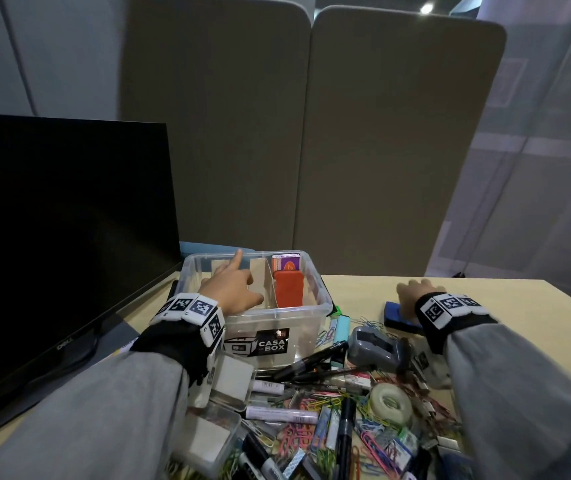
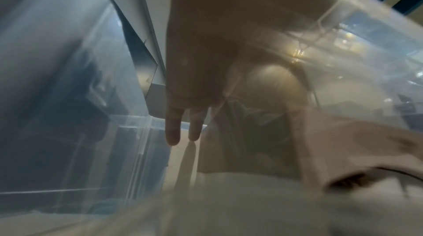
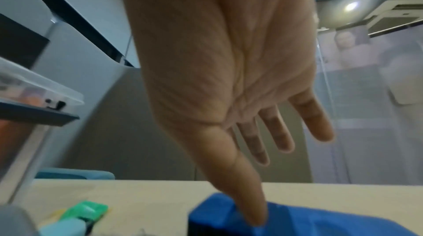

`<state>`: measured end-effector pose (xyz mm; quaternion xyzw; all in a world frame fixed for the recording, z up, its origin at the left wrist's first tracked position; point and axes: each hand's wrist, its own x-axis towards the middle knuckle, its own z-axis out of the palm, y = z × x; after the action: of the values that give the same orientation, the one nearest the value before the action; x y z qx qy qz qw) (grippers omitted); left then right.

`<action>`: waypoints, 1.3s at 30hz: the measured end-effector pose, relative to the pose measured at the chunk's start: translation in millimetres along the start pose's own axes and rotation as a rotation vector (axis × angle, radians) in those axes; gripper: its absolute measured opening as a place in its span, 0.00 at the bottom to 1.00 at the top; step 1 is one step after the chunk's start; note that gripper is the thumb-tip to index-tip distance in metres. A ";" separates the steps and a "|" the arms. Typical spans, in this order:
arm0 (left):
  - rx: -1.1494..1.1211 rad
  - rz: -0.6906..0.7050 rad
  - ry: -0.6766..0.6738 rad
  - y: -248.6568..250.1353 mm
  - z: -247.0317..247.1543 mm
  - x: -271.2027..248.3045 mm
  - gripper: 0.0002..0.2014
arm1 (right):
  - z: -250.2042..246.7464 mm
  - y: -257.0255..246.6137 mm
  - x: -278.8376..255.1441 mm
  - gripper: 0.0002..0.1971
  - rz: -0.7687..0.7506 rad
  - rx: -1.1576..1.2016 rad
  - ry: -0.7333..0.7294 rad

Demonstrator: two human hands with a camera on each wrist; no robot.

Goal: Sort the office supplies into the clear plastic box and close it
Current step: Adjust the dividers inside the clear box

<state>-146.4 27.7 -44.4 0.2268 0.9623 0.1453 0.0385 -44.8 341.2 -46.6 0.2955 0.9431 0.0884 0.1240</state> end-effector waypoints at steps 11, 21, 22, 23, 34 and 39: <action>-0.006 -0.002 0.010 0.8 -1.4 -2.6 0.25 | 37.3 11.1 51.1 0.20 -0.056 0.003 -0.102; -0.024 0.001 0.001 1.7 -2.6 -5.0 0.25 | 18.5 -8.2 11.3 0.28 -0.063 -0.069 0.041; -0.023 0.003 0.000 2.0 -2.4 -4.8 0.25 | 12.9 -8.8 9.6 0.29 -0.066 -0.040 0.084; -0.022 0.003 -0.001 2.1 -2.2 -4.4 0.25 | 6.6 -9.4 8.7 0.31 -0.067 0.010 0.133; -0.030 -0.002 -0.004 3.3 -2.7 -5.2 0.25 | -106.6 -62.2 -43.3 0.34 -0.362 1.246 0.678; -0.034 0.014 -0.015 3.0 -4.7 -6.4 0.24 | -112.6 -87.7 -63.4 0.17 -0.649 1.096 0.639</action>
<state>-140.1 26.2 -39.0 0.2340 0.9577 0.1603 0.0484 -73.6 223.0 51.3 -0.0209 0.8825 -0.3575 -0.3048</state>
